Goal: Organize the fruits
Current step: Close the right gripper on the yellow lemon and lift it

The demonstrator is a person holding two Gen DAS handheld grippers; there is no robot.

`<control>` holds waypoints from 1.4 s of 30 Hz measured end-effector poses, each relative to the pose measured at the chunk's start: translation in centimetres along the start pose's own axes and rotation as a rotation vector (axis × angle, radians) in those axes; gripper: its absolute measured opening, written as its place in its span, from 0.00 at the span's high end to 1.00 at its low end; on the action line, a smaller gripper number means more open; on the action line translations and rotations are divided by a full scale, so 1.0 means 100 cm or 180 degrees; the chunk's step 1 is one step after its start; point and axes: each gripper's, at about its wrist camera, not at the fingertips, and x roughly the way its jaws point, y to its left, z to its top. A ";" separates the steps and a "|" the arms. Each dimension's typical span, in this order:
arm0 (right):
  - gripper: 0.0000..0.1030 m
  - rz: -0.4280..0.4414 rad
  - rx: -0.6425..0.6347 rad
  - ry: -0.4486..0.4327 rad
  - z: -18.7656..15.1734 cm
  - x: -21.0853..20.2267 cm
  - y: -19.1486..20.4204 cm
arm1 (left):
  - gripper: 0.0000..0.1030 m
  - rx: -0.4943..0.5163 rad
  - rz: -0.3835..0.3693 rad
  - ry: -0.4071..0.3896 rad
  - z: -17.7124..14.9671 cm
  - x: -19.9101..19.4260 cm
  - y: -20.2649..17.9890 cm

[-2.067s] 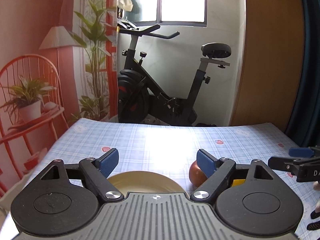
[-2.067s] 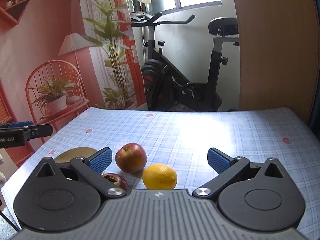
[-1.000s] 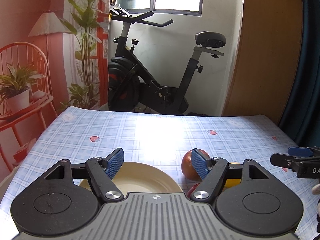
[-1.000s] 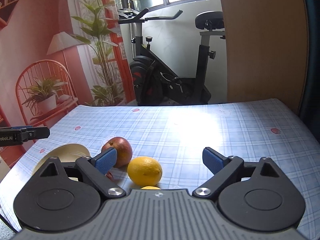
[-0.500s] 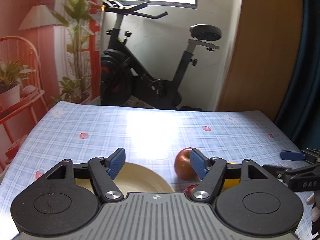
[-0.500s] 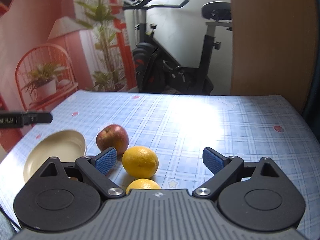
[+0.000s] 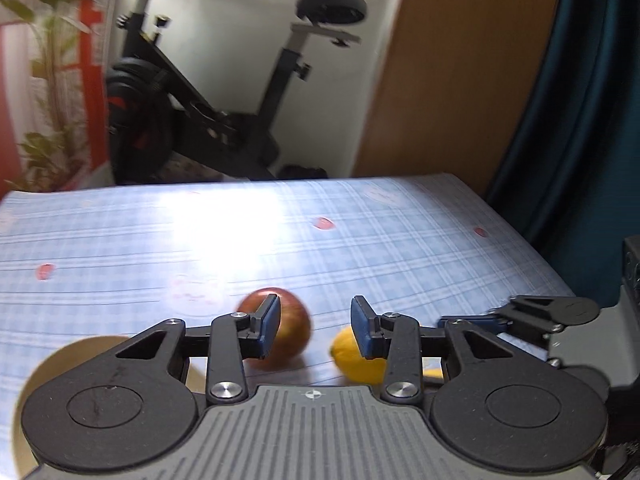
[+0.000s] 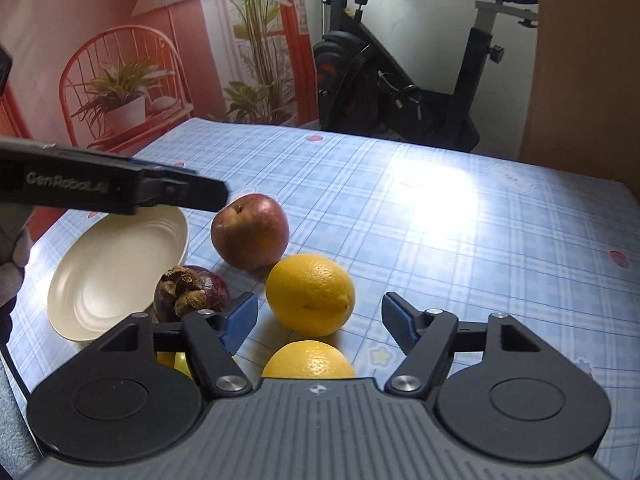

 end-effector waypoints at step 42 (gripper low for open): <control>0.42 0.0346 0.0488 0.0039 -0.004 0.023 -0.023 | 0.50 -0.0521 -0.0673 0.0739 0.009 0.089 0.003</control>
